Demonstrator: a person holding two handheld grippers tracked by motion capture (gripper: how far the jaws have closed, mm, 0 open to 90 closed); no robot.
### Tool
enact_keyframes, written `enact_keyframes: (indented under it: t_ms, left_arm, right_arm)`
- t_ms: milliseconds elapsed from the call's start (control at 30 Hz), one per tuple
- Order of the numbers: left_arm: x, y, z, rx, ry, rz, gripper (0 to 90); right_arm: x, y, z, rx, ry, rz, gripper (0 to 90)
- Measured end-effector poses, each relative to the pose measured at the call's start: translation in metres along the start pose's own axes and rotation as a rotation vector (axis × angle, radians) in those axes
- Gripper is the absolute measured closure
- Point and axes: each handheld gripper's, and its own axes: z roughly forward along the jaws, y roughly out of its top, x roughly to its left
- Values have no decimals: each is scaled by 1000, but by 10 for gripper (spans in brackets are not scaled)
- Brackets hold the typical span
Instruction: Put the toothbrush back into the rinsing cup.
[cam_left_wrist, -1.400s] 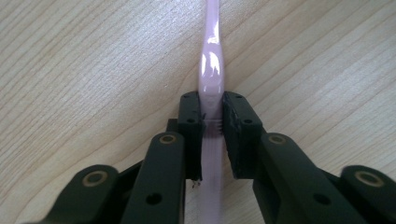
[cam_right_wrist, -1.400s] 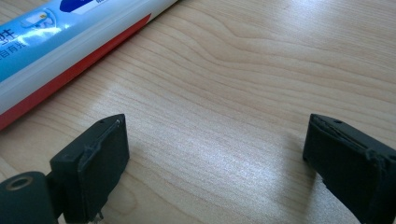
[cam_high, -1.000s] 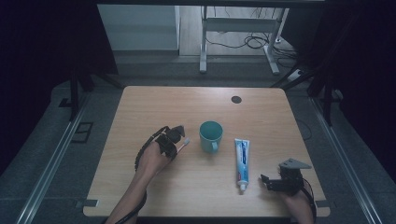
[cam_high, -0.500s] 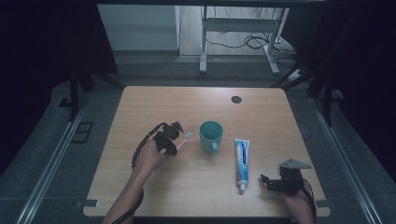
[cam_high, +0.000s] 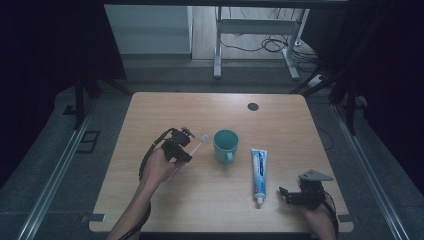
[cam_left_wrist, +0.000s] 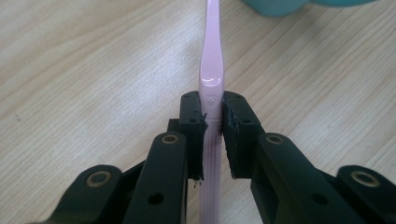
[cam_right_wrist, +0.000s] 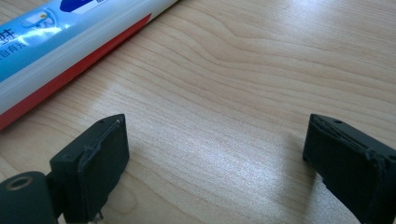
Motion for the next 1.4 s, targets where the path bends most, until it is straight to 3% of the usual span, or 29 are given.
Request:
enact_keyframes:
  t_ms: [900, 1400]
  left_arm:
    - [-4, 0, -29, -234, -49, 54, 788]
    - [-14, 12, -37, -352, -80, 96, 788]
  right_arm:
    - [0, 0, 0, -2, 0, 0, 66]
    - [0, 0, 0, -3, 0, -2, 66]
